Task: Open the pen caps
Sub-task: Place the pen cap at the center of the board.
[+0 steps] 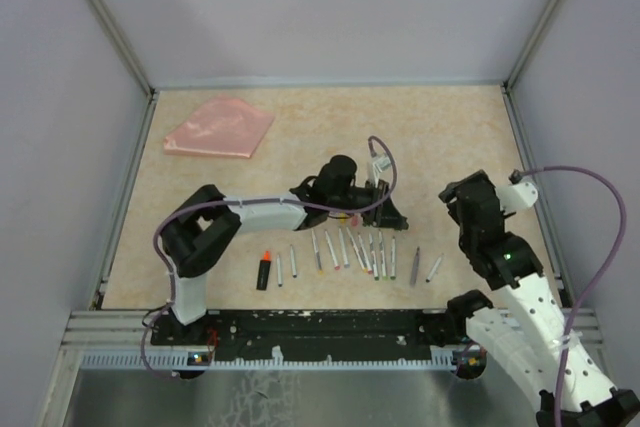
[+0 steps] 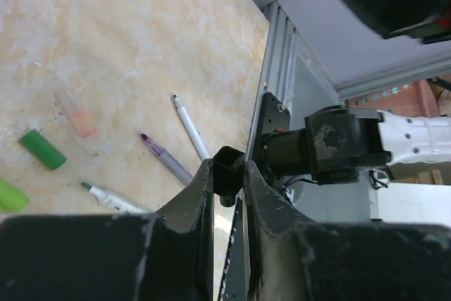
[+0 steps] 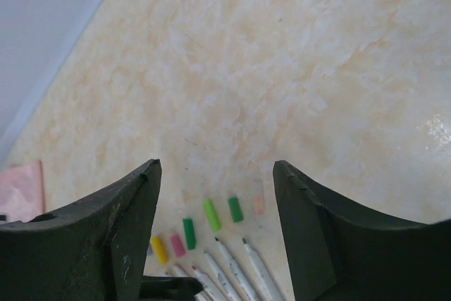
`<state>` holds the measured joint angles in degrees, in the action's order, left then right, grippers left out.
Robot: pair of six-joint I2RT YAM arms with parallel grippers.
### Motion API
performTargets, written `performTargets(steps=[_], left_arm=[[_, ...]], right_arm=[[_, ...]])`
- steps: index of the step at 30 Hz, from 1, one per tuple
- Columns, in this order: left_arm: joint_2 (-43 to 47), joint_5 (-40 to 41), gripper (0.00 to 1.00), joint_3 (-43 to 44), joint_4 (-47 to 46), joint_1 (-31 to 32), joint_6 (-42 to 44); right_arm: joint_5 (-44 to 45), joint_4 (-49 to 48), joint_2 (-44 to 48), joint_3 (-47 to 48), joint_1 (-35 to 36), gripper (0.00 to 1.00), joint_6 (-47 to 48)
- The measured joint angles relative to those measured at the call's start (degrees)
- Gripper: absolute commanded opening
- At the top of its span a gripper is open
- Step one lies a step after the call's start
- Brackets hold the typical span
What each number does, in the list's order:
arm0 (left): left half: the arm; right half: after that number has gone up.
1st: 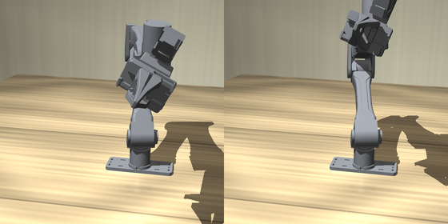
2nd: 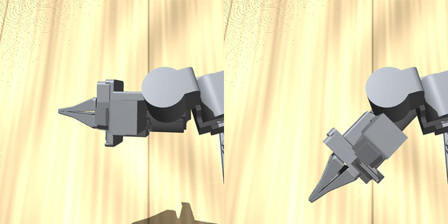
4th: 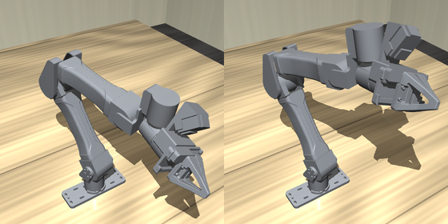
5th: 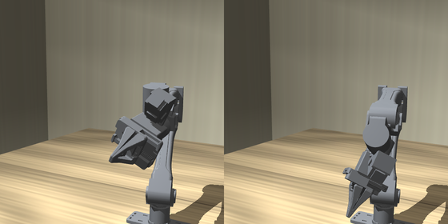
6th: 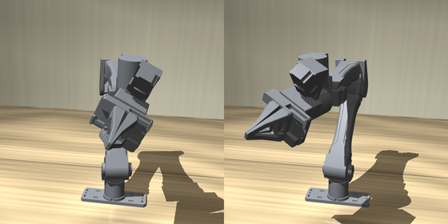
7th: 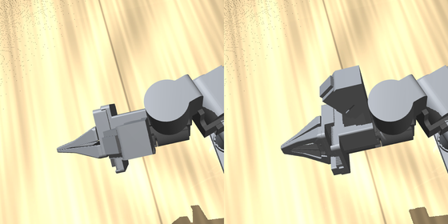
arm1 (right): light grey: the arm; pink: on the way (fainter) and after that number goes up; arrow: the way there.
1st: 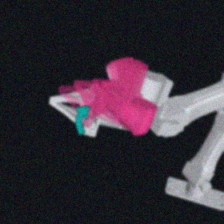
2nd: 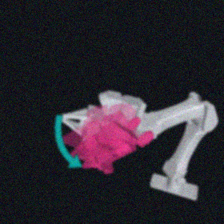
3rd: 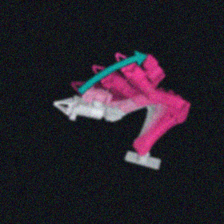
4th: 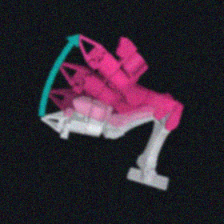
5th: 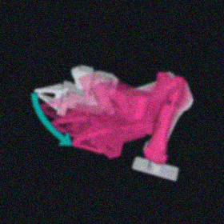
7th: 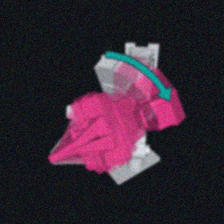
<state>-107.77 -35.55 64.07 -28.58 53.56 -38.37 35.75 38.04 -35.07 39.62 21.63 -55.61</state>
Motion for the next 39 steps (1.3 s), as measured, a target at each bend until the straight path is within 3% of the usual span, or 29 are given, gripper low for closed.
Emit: performTargets(steps=[6,15,24,31,39], left_arm=[[-8.48,2.80,0.00,9.14,5.86,3.98,4.85],[-16.37,11.63,0.01,21.42,13.53,7.37,11.96],[-21.73,18.10,0.03,27.10,17.09,9.92,17.22],[-25.05,21.11,0.08,30.10,19.30,10.45,19.19],[-27.28,24.63,0.22,33.66,22.84,10.43,20.90]], right_arm=[[3.72,4.02,1.07,2.82,-0.50,0.65,-8.11],[5.55,7.32,3.78,2.84,-0.52,0.65,-13.16],[7.82,11.13,4.55,3.37,-0.52,0.65,-16.98],[8.90,12.76,4.59,4.44,-0.55,0.65,-18.82],[9.03,12.83,4.59,4.44,-0.55,0.65,-20.09]])
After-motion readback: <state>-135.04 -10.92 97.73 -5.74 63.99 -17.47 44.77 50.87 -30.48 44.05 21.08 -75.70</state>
